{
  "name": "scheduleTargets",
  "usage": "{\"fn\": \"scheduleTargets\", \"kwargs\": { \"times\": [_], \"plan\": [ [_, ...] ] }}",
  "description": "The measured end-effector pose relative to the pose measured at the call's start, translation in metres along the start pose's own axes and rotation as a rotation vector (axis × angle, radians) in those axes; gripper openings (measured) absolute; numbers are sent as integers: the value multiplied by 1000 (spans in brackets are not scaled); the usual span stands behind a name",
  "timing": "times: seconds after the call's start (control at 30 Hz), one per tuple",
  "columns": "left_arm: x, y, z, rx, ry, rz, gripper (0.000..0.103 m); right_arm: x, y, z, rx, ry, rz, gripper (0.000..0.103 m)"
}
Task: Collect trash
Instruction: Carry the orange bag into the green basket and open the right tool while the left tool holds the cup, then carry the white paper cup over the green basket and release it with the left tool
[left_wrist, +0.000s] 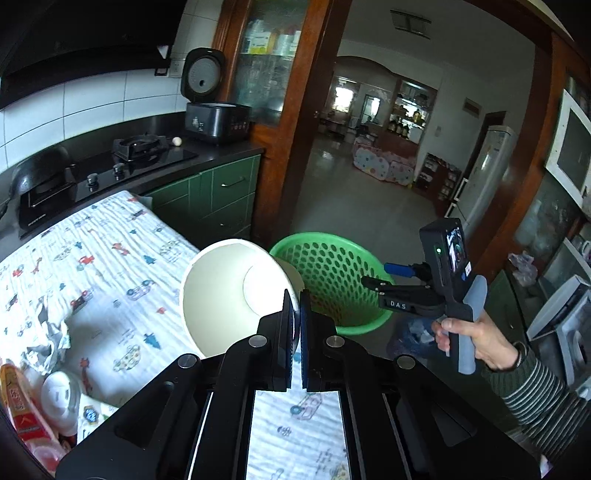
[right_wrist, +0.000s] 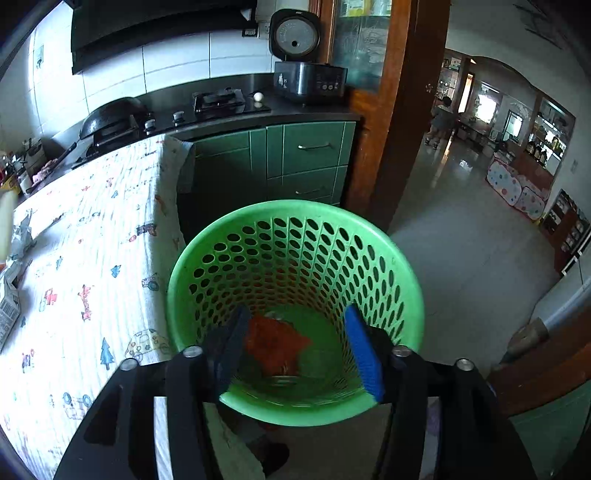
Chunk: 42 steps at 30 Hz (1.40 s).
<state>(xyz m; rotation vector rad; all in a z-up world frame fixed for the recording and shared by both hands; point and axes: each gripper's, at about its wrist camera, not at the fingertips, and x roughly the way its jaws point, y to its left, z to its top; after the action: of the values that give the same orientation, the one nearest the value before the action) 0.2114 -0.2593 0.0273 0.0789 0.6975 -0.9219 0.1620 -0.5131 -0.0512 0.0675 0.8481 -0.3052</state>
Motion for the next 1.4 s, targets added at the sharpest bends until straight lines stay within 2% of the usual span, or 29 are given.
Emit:
{"fn": "scheduleTargets", "kwargs": {
  "times": [0.07, 0.17, 0.3, 0.6, 0.77, 0.83, 0.9, 0.93, 1.03, 1.13, 1.23, 1.4],
  "plan": [
    [20, -5, 8, 7, 14, -21, 2, -8, -3, -2, -9, -15, -6, 59],
    [49, -15, 20, 7, 36, -65, 1, -24, -9, -6, -17, -48, -13, 70],
    [88, -30, 31, 13, 66, -91, 2, -47, -17, -14, -18, -96, -21, 74],
    [175, -64, 36, 27, 187, -138, 3, -83, -31, -40, -12, -141, -19, 77],
    [202, -68, 38, -11, 234, -149, 5, -92, -36, -52, 0, -144, -21, 77],
    [209, -66, 37, -16, 250, -161, 10, -95, -37, -56, 8, -142, -20, 78],
    [209, -66, 34, -8, 251, -144, 29, -95, -39, -57, 14, -139, -19, 78],
    [206, -66, 33, -9, 243, -146, 31, -95, -38, -58, 15, -137, -18, 78],
    [193, -62, 29, -8, 232, -142, 32, -99, -33, -59, 7, -139, -18, 78],
    [169, -56, 24, 7, 206, -101, 33, -106, -26, -59, 1, -149, -8, 79],
    [141, -47, 19, 6, 171, -56, 42, -111, -18, -57, -7, -161, 8, 80],
    [94, -23, 9, -10, 122, 17, 42, -120, 13, -51, -42, -173, 57, 81]
  ]
}}
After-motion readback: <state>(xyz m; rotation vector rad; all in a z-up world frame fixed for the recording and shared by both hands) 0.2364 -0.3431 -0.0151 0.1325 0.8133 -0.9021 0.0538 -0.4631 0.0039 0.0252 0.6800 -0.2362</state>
